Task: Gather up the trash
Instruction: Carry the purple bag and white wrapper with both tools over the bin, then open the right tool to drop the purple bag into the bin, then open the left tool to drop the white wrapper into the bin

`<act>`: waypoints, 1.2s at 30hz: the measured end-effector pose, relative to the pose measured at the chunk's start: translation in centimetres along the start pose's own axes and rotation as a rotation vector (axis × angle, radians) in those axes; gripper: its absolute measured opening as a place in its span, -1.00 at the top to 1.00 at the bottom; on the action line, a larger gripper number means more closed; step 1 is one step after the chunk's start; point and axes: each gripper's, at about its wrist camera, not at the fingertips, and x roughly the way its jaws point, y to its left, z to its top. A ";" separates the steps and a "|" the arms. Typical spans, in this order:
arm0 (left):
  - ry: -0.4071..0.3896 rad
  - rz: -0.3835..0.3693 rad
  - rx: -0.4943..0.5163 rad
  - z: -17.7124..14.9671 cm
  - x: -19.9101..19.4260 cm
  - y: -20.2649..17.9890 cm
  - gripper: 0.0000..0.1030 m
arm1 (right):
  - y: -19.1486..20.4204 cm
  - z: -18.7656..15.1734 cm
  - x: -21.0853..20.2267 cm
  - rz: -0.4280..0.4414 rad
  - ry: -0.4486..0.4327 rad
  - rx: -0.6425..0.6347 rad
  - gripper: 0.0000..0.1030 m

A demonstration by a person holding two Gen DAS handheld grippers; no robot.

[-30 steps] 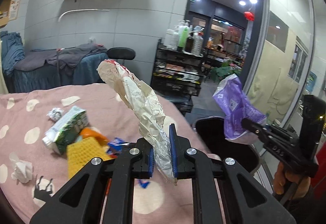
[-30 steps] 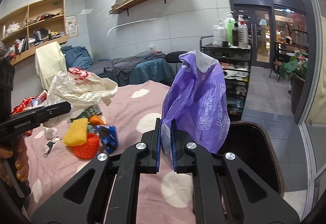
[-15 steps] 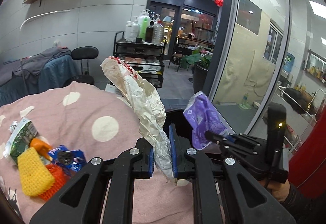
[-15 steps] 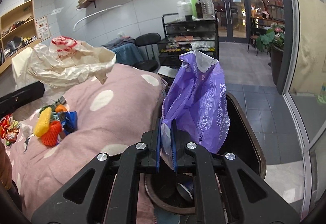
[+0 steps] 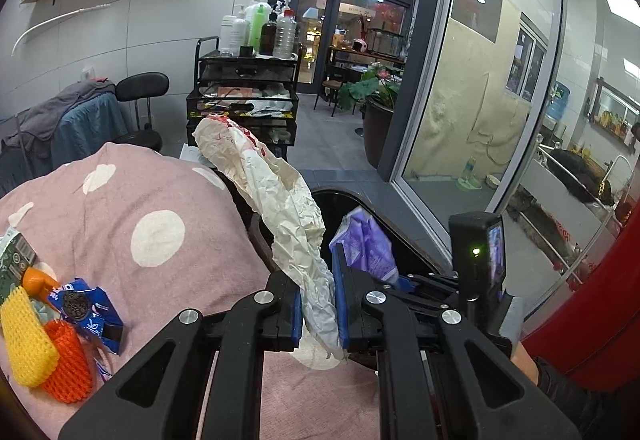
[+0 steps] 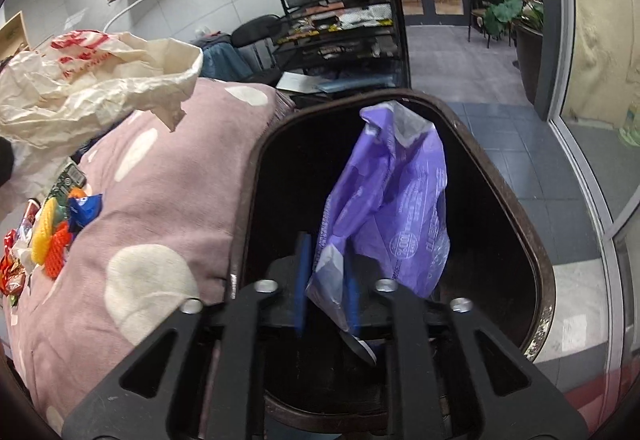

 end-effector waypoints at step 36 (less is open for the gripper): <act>0.275 -0.075 0.103 0.3 8.6 -4.2 0.46 | -4.6 -0.6 -10.3 -0.189 -0.296 0.219 -0.62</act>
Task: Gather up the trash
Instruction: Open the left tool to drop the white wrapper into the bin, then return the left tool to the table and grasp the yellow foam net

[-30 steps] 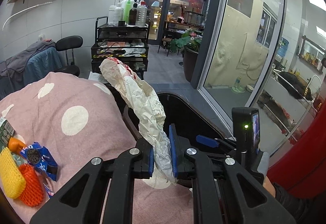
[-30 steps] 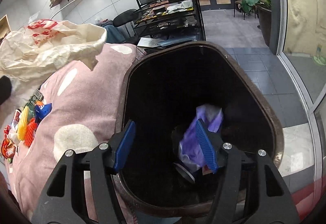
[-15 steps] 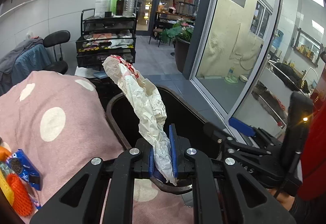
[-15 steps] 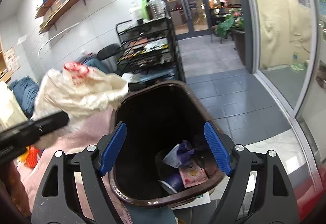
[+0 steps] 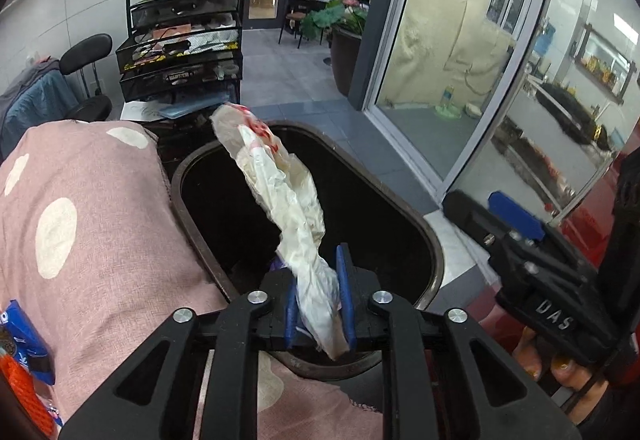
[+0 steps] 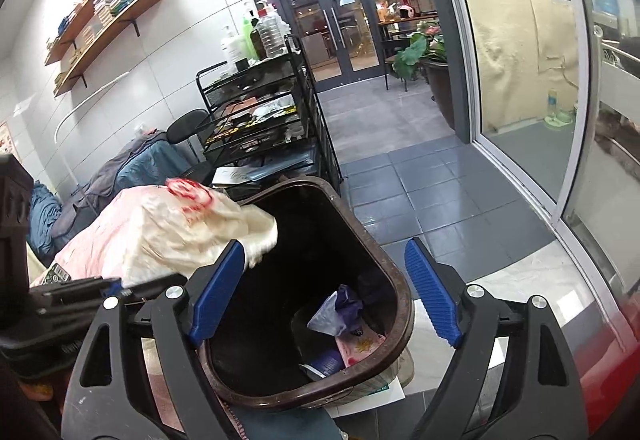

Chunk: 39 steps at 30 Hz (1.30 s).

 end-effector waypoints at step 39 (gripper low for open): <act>-0.282 0.127 -0.088 -5.2 -9.8 3.0 -0.89 | 1.7 0.1 0.4 0.069 0.012 -0.003 -0.88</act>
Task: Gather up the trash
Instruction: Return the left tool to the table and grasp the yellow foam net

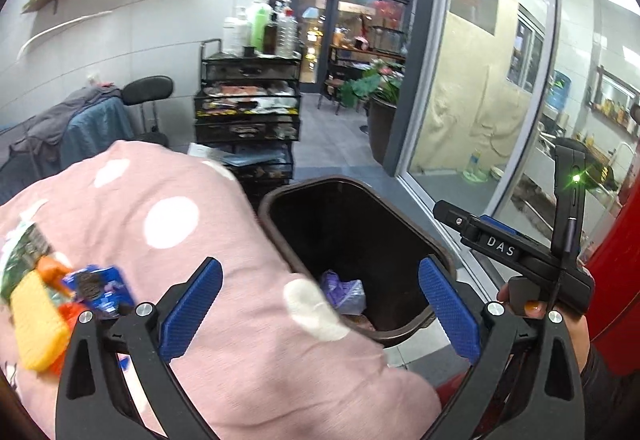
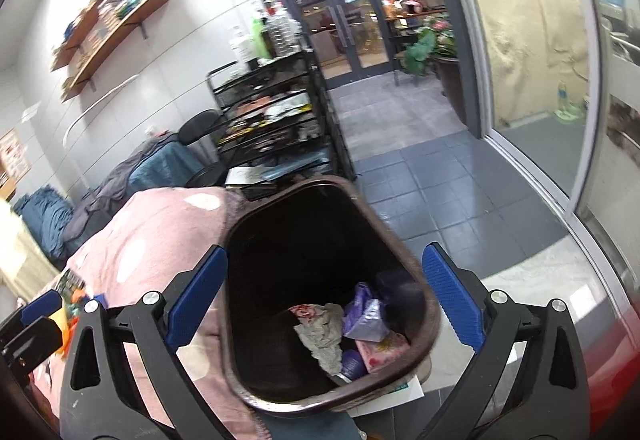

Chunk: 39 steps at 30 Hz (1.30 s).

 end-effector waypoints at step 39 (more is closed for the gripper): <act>0.082 0.188 -0.503 -7.8 -6.3 22.6 0.60 | 28.4 -7.2 5.9 0.499 0.381 -0.608 -0.56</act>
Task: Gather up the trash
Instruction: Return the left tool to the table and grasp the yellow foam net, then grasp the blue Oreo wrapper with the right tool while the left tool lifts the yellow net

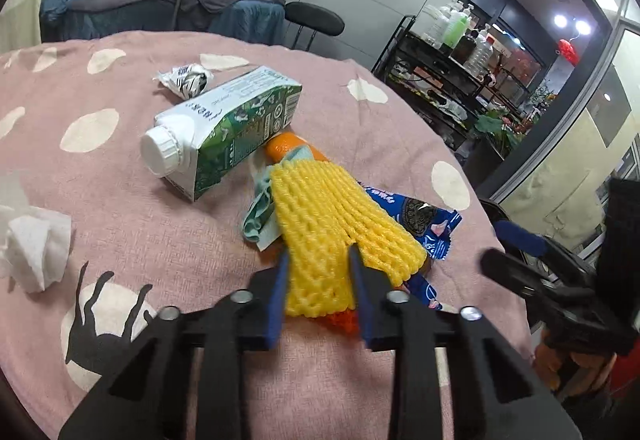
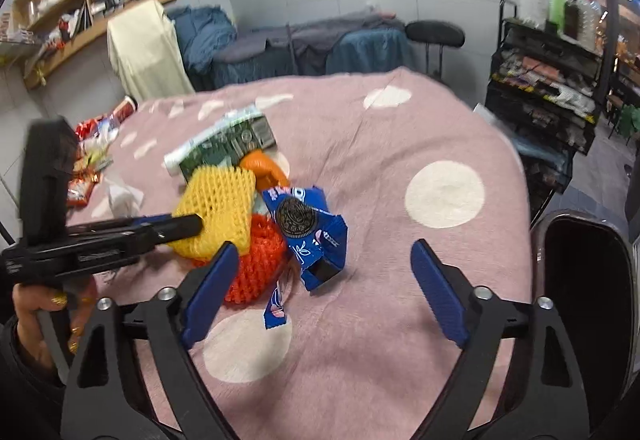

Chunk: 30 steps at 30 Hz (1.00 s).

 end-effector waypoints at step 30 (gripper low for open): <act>-0.215 -0.054 0.046 -0.4 -6.4 -5.1 0.68 | -3.7 -0.8 -5.9 0.016 -0.145 0.139 0.69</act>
